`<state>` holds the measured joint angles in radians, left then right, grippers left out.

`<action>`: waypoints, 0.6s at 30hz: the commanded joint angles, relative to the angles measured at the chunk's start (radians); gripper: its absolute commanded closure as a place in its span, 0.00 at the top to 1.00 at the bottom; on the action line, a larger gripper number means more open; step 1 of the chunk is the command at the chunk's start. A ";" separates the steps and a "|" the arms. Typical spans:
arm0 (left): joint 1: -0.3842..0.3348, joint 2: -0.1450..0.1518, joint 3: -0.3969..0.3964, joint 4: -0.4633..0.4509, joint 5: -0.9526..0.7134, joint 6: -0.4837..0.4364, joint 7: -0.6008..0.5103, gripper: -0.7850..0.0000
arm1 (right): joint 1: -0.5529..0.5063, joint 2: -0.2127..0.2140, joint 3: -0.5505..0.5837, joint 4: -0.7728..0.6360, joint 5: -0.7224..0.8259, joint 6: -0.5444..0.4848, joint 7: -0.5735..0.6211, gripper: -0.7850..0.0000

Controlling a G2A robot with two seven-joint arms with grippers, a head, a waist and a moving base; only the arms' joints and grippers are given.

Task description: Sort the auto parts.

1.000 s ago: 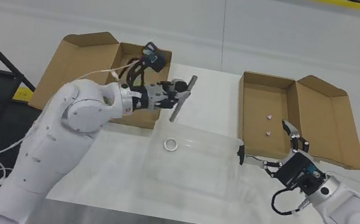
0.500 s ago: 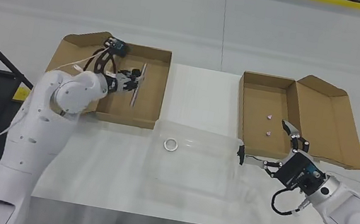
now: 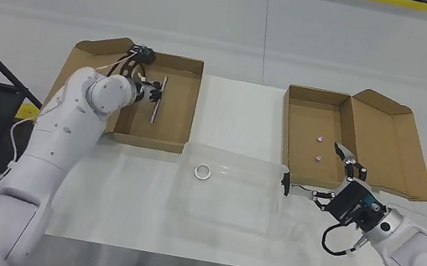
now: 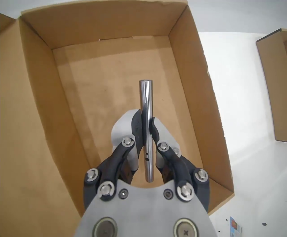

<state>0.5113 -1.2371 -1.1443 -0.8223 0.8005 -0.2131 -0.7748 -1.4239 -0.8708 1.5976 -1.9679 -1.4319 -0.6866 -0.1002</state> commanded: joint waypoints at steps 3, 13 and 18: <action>-0.033 -0.010 0.026 0.053 0.003 -0.007 0.008 0.49 | 0.000 0.000 0.000 0.000 0.000 0.000 0.000 1.00; -0.018 -0.015 0.057 -0.075 0.002 -0.074 -0.002 0.71 | 0.000 0.000 0.000 0.000 0.000 0.000 0.000 1.00; 0.077 0.000 0.051 -0.396 -0.010 -0.110 -0.106 0.71 | 0.000 0.000 0.000 0.000 0.000 0.000 0.000 1.00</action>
<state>0.5631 -1.2405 -1.0930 -1.1133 0.7911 -0.3178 -0.8489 -1.4239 -0.8708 1.5976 -1.9679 -1.4319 -0.6866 -0.1002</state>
